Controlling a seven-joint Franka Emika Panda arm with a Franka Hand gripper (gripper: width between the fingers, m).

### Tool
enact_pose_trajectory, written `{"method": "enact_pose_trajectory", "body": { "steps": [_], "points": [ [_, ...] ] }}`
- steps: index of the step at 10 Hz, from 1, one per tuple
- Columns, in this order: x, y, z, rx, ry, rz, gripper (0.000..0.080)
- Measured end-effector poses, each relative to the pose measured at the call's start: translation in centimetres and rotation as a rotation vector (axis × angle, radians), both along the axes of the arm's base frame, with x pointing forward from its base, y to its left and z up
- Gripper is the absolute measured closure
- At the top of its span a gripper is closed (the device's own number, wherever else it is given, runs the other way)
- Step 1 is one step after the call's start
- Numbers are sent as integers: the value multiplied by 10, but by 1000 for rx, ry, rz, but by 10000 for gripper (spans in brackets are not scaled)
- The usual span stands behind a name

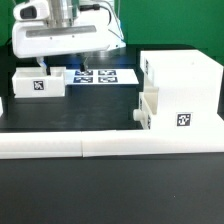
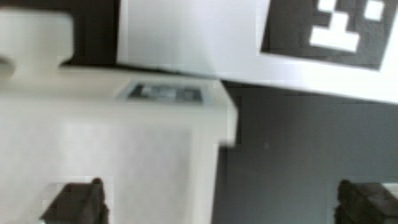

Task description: Assemble drawer

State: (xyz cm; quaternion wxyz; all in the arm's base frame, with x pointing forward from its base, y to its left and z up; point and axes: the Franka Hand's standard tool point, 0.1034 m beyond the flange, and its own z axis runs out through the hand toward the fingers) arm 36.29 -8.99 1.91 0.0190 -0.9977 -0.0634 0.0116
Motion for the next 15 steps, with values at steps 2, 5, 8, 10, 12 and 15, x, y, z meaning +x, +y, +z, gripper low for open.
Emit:
{"method": "enact_pose_trajectory", "body": {
  "steps": [2, 5, 8, 10, 12, 15],
  "points": [
    [0, 0, 0, 2, 5, 2, 151],
    [-5, 0, -6, 3, 10, -4, 151],
    [-11, 3, -13, -9, -20, -5, 151],
    [-7, 9, -13, -13, -34, 12, 151],
    [-6, 10, -13, -13, -36, 19, 263],
    [-6, 10, -13, -13, -36, 19, 594]
  ]
}}
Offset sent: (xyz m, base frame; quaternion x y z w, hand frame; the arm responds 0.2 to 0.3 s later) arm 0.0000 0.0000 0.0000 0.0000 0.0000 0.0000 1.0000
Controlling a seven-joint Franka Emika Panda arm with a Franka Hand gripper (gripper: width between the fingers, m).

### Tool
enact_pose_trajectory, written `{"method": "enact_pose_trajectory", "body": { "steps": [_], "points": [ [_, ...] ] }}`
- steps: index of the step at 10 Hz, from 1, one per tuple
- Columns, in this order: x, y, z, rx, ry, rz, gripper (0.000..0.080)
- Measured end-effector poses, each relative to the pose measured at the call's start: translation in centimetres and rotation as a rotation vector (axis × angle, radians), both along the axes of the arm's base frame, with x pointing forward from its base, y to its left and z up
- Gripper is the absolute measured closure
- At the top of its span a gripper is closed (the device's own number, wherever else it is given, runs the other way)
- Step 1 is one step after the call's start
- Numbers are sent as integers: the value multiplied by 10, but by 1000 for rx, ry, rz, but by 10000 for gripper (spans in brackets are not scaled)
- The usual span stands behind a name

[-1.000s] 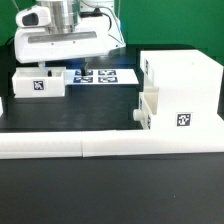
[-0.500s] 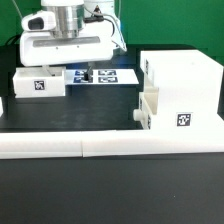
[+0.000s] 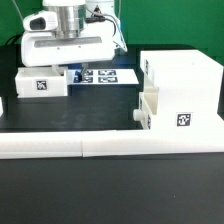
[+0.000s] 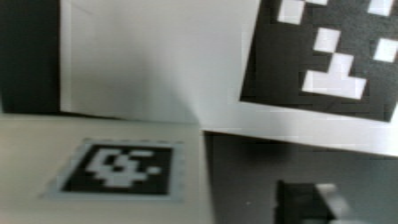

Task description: Assemble drawer

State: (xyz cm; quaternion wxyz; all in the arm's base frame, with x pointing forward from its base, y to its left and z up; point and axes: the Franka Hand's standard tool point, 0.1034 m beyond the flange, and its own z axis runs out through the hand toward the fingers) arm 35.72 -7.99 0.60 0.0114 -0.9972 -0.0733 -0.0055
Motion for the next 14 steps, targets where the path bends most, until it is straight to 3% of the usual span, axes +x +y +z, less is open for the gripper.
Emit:
{"method": "enact_pose_trajectory", "body": {
  "steps": [1, 2, 7, 8, 12, 14],
  "points": [
    [0, 0, 0, 0, 0, 0, 594],
    [0, 0, 0, 0, 0, 0, 743],
    [0, 1, 1, 1, 3, 3, 758],
    [4, 6, 6, 8, 18, 18, 758],
    [43, 39, 40, 18, 17, 72, 757],
    [74, 54, 53, 22, -6, 110, 757]
  ]
}}
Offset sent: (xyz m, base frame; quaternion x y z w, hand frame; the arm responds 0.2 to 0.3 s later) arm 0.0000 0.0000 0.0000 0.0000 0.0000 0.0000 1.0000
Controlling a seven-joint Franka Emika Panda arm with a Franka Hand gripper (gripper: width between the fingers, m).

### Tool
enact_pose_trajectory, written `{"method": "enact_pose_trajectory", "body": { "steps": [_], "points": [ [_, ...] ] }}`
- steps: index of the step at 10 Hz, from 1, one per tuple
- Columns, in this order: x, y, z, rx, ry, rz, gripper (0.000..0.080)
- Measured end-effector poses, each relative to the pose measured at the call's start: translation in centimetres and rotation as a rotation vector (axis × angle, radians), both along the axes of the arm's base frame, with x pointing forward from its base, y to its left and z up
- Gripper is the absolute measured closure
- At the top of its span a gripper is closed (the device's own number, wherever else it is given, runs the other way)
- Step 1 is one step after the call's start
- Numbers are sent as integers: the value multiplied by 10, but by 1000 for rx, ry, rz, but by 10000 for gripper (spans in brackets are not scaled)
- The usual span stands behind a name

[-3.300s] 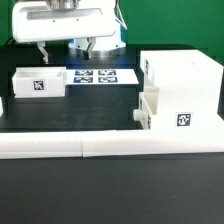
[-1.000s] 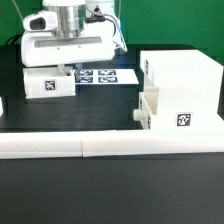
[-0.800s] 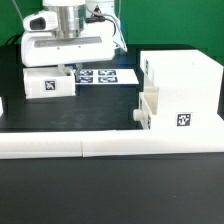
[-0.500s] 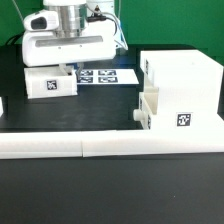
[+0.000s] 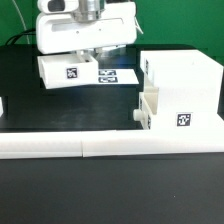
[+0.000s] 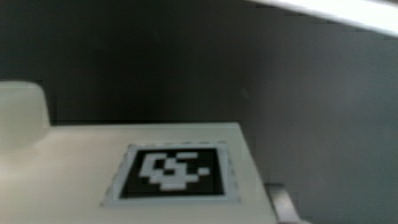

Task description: Assemble drawer

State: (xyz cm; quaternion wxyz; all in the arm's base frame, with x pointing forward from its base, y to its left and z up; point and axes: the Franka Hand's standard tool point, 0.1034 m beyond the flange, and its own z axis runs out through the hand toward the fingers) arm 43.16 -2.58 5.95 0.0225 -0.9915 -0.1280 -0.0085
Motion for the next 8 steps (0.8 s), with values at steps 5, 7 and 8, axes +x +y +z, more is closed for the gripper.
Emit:
{"method": "enact_pose_trajectory", "body": {
  "steps": [5, 7, 8],
  "points": [
    [2, 1, -2, 1, -2, 33, 757],
    [6, -1, -4, 1, -2, 238, 757],
    [21, -1, -2, 4, -7, 329, 757]
  ]
}}
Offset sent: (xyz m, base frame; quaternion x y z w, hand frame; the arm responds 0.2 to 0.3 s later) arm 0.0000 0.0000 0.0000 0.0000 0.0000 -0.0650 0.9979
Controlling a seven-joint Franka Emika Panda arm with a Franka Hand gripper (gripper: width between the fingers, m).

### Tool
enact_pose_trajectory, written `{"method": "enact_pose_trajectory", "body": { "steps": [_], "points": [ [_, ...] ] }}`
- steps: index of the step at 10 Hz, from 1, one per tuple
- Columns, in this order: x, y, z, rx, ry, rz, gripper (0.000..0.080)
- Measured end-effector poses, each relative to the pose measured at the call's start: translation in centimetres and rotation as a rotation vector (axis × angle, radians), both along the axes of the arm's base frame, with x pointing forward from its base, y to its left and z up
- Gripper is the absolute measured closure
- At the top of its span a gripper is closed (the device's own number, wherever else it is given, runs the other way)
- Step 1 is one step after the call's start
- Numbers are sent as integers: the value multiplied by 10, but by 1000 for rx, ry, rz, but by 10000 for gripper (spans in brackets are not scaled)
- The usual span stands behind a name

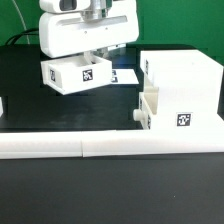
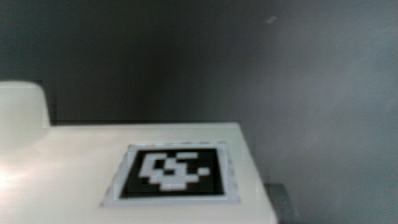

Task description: Assemble drawer

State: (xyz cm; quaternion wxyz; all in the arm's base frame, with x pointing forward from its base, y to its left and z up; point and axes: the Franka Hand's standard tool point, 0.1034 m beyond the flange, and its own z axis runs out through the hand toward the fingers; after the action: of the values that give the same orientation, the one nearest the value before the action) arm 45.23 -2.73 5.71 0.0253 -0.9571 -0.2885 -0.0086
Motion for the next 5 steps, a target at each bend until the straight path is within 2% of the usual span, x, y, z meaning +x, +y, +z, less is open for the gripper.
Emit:
{"method": "enact_pose_trajectory", "body": {
  "steps": [2, 3, 5],
  "points": [
    [25, 0, 3, 7, -6, 186, 757],
    [32, 0, 4, 5, -2, 268, 757],
    [30, -1, 2, 4, -8, 401, 757]
  ]
}}
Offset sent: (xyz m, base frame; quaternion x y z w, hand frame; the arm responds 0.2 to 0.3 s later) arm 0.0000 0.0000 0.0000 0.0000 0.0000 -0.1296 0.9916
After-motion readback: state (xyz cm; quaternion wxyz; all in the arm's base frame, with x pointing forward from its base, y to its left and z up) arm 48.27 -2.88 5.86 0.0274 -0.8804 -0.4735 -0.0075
